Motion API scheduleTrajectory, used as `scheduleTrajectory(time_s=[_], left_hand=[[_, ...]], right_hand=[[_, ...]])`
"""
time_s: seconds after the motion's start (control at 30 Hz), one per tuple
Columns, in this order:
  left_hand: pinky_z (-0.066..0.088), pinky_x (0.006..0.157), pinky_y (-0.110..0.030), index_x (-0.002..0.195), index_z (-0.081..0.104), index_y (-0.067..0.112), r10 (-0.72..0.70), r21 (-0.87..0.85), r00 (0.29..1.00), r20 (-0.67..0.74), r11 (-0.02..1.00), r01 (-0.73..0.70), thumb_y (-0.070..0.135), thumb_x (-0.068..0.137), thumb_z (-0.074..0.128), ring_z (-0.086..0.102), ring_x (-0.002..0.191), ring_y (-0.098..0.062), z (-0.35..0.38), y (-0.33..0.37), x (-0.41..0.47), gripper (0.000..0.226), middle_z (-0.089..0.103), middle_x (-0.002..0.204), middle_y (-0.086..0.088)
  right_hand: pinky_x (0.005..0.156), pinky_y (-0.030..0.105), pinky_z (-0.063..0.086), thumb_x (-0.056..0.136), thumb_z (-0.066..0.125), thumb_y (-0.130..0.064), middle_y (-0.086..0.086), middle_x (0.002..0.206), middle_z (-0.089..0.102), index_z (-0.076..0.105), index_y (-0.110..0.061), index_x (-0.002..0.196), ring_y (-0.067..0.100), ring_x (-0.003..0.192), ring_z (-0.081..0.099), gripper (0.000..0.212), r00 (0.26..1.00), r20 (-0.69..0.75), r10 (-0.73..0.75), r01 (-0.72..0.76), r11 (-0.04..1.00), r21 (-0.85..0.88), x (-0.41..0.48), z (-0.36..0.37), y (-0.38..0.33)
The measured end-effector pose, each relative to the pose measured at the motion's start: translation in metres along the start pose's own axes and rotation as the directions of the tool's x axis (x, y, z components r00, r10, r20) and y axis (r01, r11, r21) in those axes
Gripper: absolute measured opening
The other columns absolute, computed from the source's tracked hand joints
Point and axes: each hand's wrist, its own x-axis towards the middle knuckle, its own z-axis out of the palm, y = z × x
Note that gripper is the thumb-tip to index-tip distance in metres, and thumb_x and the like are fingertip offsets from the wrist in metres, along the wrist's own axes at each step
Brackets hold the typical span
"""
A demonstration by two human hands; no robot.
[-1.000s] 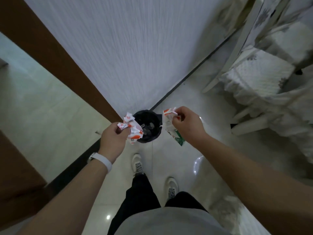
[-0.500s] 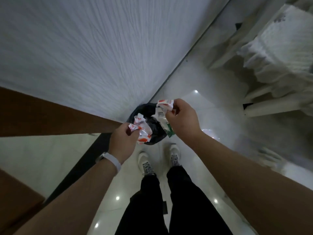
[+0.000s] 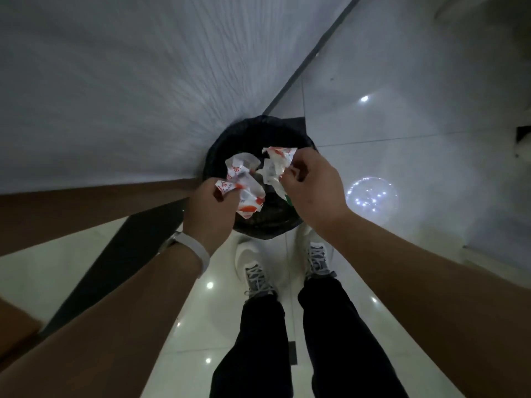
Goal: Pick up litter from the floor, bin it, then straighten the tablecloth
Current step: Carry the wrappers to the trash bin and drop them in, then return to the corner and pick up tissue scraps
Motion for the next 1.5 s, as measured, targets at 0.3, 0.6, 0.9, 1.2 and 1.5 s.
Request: scheduleTrajectory(time_s=[0.3,0.6,0.9,1.2,1.5], left_hand=[[0.040,0.078,-0.007,0.116,0.057,0.050,0.140,0.115,0.990,0.033,0.983,-0.143,0.033,0.088,0.065,0.052,0.097,0.010,0.023,-0.028,0.029,0.033,0.054,0.104,0.032],[0.043,0.097,-0.032,0.133,0.052,0.015,0.315,0.336,0.944,0.095,0.883,-0.329,0.022,0.089,0.062,0.048,0.114,-0.012,-0.014,0.042,-0.043,0.045,0.053,0.129,-0.004],[0.041,0.104,-0.046,0.137,0.051,0.013,0.549,0.618,0.786,0.286,0.521,-0.589,0.034,0.090,0.060,0.044,0.129,-0.029,-0.064,0.149,-0.140,0.052,0.048,0.142,-0.011],[0.045,0.091,-0.043,0.126,0.058,0.012,0.717,0.565,0.544,0.436,0.252,-0.786,0.031,0.086,0.065,0.052,0.116,-0.029,-0.101,0.245,-0.253,0.045,0.055,0.130,-0.008],[0.039,0.103,-0.046,0.134,0.053,0.013,0.721,0.420,0.312,0.618,0.032,-0.907,0.037,0.091,0.057,0.045,0.128,-0.031,-0.070,0.304,-0.356,0.049,0.049,0.140,-0.012]], right_hand=[[0.078,0.034,0.050,0.088,0.060,-0.031,-0.001,0.115,0.055,0.059,-0.019,0.115,0.019,0.095,0.058,0.030,0.971,0.232,-0.052,0.106,0.969,-0.225,0.016,0.023,0.051],[0.075,0.037,0.052,0.089,0.052,-0.042,0.004,0.115,0.060,0.060,-0.015,0.118,0.027,0.099,0.057,0.040,0.961,0.227,-0.154,0.248,0.845,-0.475,-0.021,-0.058,-0.015],[0.082,0.037,0.048,0.091,0.046,-0.046,0.005,0.121,0.059,0.056,-0.016,0.124,0.026,0.106,0.055,0.046,0.960,0.192,-0.203,0.278,0.760,-0.587,-0.103,-0.169,-0.121],[0.087,0.038,0.045,0.091,0.041,-0.051,0.005,0.123,0.057,0.055,-0.015,0.124,0.028,0.111,0.052,0.051,0.986,-0.011,-0.163,0.113,0.726,-0.679,-0.220,-0.270,-0.194],[0.086,0.038,0.044,0.089,0.042,-0.053,0.004,0.123,0.058,0.056,-0.016,0.121,0.029,0.111,0.053,0.051,0.952,-0.300,-0.061,-0.156,0.747,-0.646,-0.351,-0.346,-0.201]])
